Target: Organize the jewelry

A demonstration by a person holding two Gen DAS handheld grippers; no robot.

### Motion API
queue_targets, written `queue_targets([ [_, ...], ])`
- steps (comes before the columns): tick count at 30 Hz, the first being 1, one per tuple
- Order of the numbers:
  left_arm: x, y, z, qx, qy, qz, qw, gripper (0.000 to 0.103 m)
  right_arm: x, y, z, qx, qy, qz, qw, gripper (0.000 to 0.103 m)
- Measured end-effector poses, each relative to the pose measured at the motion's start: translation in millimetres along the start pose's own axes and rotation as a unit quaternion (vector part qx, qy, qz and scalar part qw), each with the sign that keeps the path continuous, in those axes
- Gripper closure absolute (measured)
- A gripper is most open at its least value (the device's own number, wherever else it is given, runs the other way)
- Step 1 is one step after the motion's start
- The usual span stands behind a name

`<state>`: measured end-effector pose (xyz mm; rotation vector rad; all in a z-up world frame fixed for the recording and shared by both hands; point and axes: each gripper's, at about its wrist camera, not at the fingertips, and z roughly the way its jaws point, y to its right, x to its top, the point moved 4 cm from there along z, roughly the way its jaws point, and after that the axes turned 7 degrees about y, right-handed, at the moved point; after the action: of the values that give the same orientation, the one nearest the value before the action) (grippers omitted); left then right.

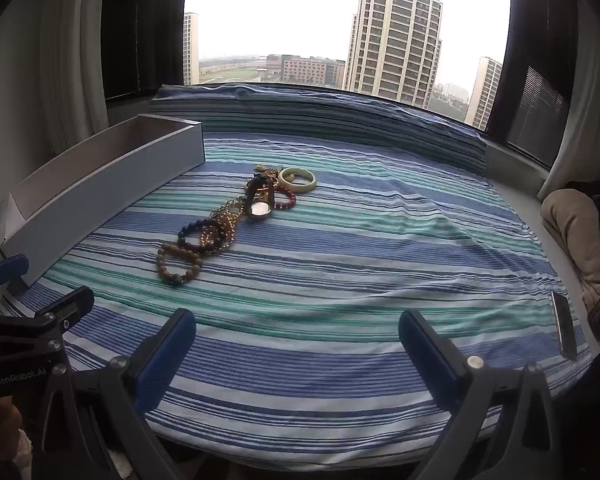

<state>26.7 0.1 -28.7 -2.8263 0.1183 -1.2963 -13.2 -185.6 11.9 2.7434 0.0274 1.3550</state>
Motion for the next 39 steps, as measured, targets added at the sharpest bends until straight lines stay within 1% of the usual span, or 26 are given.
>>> queue_targets([
  [5, 1.9, 2.8, -3.7, 0.003, 0.008, 0.001, 1.0, 0.0, -0.1, 0.5, -0.3, 0.0, 0.001, -0.001, 1.0, 0.0],
  [7, -3.3, 4.1, -5.4, -0.007, 0.01, 0.002, 0.9999, 0.0, -0.2, 0.5, -0.3, 0.001, 0.001, -0.001, 1.0, 0.0],
  [11, 1.3, 1.1, -3.8, -0.014, 0.002, -0.001, 0.9999, 0.0, 1.2, 2.0, -0.2, 0.0, 0.001, -0.001, 1.0, 0.0],
  [15, 0.5, -1.0, -4.7, -0.013, 0.0, 0.0, 0.9999, 0.0, 0.8, -1.1, 1.3, -0.001, 0.001, 0.0, 1.0, 0.0],
  [18, -0.4, 4.2, -1.6, -0.011, -0.005, 0.001, 0.9999, 0.0, 1.6, -1.0, 1.5, -0.003, 0.001, 0.001, 1.0, 0.0],
  [26, -0.1, 3.7, -2.0, -0.017, -0.002, -0.004, 0.9999, 0.0, 1.0, 0.6, -2.5, 0.001, 0.004, 0.001, 1.0, 0.0],
  [29, 0.1, 3.4, -0.6, -0.011, -0.005, 0.0, 0.9999, 0.0, 1.0, 0.4, -0.8, -0.003, 0.003, 0.0, 1.0, 0.0],
  [33, -0.9, 4.0, 0.0, -0.027, -0.009, -0.002, 0.9996, 0.0, 1.3, -0.4, -0.2, -0.006, 0.001, 0.0, 1.0, 0.0],
  [39, 0.0, 6.2, -0.2, -0.025, -0.008, -0.001, 0.9997, 0.0, 0.6, 2.9, -0.9, -0.014, 0.002, -0.001, 1.0, 0.0],
])
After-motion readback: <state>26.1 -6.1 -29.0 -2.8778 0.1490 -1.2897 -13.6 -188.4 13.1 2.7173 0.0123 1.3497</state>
